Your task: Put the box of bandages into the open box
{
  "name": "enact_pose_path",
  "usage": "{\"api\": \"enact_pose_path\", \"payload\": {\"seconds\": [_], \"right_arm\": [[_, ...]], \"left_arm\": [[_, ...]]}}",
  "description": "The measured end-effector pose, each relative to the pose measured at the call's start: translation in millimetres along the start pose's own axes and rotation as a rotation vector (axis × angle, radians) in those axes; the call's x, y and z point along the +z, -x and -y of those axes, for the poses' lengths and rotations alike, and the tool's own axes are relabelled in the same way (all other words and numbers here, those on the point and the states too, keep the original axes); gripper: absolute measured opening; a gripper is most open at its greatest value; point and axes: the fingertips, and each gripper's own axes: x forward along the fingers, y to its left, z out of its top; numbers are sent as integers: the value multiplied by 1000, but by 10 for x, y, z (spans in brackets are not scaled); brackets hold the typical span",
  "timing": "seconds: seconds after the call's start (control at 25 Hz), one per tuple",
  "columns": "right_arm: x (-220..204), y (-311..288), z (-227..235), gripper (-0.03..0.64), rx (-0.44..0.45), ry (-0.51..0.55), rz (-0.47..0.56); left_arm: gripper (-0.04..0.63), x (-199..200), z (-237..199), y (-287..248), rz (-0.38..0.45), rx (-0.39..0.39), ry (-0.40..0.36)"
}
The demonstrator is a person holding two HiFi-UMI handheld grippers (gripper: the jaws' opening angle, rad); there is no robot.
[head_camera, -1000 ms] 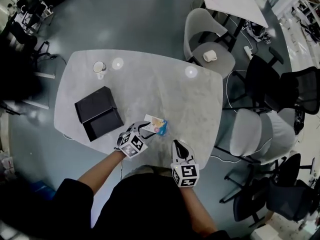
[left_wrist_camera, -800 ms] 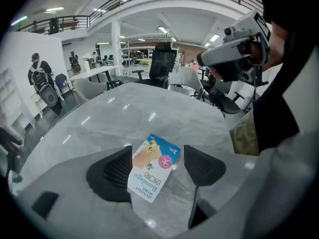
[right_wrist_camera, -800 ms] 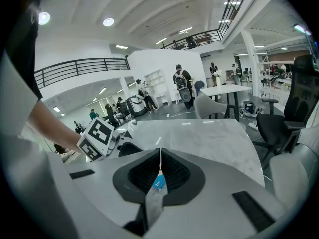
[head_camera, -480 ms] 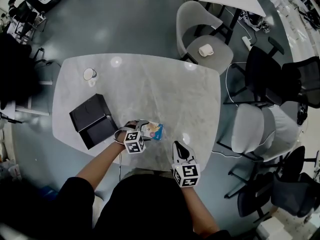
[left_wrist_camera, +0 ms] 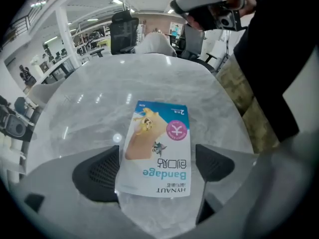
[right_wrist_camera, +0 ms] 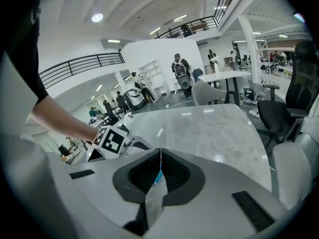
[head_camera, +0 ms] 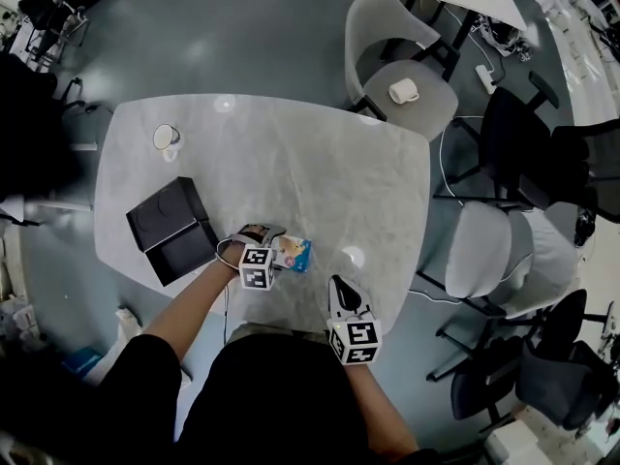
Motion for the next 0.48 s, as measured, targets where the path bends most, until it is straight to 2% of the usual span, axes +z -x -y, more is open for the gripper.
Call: {"api": "enact_pose_path", "payload": {"seconds": [0.2,0.32,0.48], "right_arm": [[44,-116,115,14,8,-7,2],[52,-206,182,14,19,-13,-5],[78,-356,112,14,47,-26,-8]], "left_arm": [[454,-13,-2,-59,4,0,-2],[449,95,8,17,33,2,43],[448,134,-13,231,75,53,99]]}}
